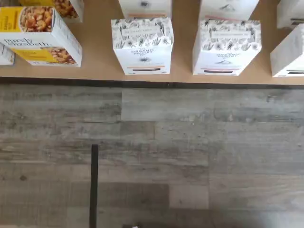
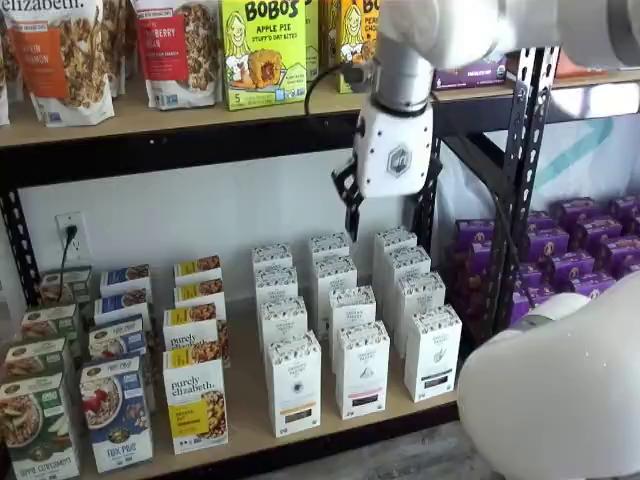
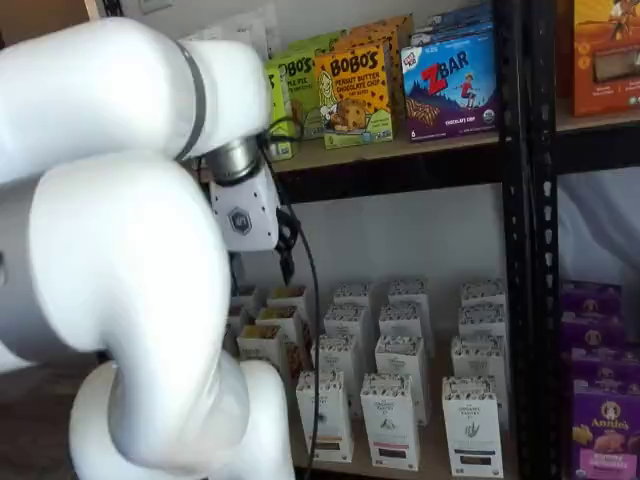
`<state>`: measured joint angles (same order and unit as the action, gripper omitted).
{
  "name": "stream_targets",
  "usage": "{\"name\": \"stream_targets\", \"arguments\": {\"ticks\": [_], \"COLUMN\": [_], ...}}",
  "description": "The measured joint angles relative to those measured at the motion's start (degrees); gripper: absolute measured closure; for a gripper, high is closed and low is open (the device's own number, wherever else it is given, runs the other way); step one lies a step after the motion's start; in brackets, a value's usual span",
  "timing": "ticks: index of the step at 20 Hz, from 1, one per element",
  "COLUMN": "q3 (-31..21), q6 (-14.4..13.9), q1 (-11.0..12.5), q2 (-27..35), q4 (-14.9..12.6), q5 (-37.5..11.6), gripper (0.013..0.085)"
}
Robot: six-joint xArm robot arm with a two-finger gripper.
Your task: Pick up the white box with a yellow strip in the middle, on the bottom shelf, the fourth box from the left
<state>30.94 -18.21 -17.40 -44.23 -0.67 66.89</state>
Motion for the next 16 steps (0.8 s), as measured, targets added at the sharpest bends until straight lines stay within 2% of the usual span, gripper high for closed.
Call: {"name": "stream_targets", "arguments": {"ticks": [3, 6, 10, 13, 16], "q3": [-2.0, -3.6, -5.3, -5.9, -7.0], "q6": [-1.5, -4.4, -6.3, -8.8, -10.1], "q1": [-1.2, -2.9, -4.1, -5.1, -5.7], "q2": [2.2, 5.6, 9.6, 12.4, 15.0], "q4": [-0.6, -2.7, -3.4, -5.3, -6.0], "q5": [-4.5, -8.8, -14.7, -18.2, -23.2], "gripper": [0.013, 0.013, 0.013, 0.013, 0.013]}}
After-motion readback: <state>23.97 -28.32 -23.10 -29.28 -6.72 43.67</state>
